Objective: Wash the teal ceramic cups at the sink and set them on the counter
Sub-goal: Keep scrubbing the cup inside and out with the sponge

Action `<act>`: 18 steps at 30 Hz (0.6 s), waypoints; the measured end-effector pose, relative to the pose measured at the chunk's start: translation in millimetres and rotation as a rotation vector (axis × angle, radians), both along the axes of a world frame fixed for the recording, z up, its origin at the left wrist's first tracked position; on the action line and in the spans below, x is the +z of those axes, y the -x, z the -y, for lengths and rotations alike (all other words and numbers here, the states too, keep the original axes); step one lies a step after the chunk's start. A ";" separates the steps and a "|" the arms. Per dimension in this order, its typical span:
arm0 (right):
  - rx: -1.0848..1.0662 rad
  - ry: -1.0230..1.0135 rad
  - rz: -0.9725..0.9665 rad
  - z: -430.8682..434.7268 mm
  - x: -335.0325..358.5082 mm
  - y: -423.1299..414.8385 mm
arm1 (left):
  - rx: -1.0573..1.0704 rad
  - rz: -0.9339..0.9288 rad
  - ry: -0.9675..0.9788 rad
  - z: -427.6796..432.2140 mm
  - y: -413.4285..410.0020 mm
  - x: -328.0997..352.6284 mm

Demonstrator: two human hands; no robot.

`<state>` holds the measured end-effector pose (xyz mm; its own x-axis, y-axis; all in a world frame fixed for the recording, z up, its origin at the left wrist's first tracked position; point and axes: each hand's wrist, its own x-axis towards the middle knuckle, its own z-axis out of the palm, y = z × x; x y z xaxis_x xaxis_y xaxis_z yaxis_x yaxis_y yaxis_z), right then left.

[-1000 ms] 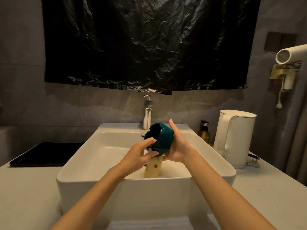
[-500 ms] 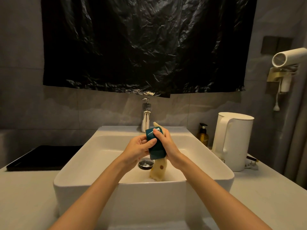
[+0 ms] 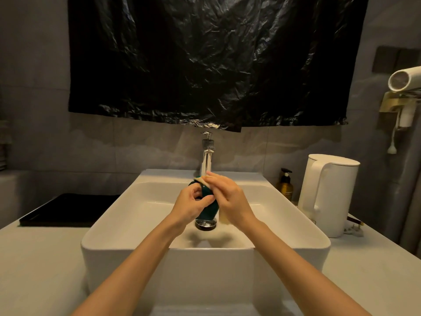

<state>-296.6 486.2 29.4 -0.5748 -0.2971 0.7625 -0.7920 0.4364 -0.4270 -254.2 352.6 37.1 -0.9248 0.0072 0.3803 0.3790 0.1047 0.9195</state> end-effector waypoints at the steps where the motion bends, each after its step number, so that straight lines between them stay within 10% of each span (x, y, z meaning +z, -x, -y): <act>1: -0.002 0.072 0.117 1.2 3.4 -0.8 | -0.009 0.010 0.023 -0.4 -0.8 -0.4; 9: 0.122 0.001 0.064 -5.1 1.3 -13.5 | -0.047 0.014 0.021 1.9 -2.3 0.6; 14: 0.109 0.270 0.361 0.2 8.2 -5.9 | -0.094 -0.008 0.133 0.6 -4.5 -1.2; 18: 0.137 0.103 0.132 0.2 3.4 -19.7 | -0.090 -0.048 0.066 2.3 -3.5 -0.5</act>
<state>-276.9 486.0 32.8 -0.6313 -0.3033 0.7138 -0.7751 0.2774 -0.5677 -250.7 350.2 36.6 -0.9001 0.1164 0.4199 0.4328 0.1282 0.8923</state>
